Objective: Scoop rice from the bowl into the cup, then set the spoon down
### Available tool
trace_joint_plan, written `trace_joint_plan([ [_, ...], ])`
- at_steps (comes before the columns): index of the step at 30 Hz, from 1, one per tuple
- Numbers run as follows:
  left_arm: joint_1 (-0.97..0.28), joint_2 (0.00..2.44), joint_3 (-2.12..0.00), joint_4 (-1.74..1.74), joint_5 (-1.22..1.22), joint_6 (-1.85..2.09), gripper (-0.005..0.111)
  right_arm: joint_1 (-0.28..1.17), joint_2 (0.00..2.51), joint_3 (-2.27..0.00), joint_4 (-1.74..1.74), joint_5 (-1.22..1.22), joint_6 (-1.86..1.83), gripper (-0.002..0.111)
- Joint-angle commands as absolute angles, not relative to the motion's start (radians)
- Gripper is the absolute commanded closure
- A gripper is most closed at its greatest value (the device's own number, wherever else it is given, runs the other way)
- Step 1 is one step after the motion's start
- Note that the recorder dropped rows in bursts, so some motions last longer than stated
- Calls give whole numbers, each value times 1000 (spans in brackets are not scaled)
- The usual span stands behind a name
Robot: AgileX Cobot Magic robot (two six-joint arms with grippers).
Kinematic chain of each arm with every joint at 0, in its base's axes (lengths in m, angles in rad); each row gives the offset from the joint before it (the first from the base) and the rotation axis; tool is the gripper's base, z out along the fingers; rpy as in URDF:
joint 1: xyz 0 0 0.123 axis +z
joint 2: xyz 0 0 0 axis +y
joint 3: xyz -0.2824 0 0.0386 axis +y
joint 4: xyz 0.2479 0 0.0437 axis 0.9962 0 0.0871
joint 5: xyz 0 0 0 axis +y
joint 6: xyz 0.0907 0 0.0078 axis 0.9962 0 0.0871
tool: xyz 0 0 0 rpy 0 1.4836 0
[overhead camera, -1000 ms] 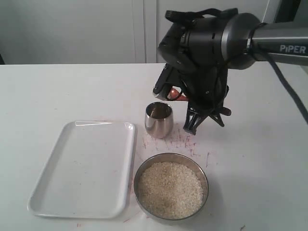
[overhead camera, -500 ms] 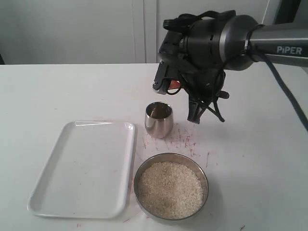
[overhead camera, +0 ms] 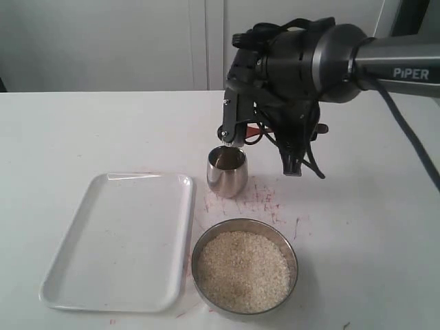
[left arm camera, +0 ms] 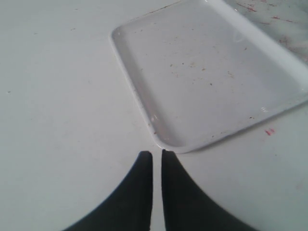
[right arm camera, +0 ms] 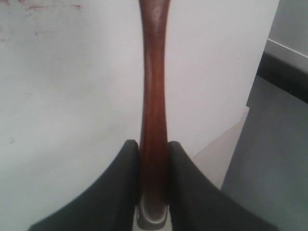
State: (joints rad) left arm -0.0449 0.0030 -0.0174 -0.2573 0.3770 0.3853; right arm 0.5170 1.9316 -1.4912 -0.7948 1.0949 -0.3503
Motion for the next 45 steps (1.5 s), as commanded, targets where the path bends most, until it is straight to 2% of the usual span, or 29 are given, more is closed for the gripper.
trace_joint_plan([
  [1,-42,0,-12,-268,382,389,92,519,1934,-1475,-919,1106,-371,108],
  [19,-42,0,-12,-268,382,389,92,539,1934,-1426,-1023,1091,-501,108],
  [45,-42,0,-12,-268,382,389,92,567,1934,-1418,-1148,1035,-501,108],
])
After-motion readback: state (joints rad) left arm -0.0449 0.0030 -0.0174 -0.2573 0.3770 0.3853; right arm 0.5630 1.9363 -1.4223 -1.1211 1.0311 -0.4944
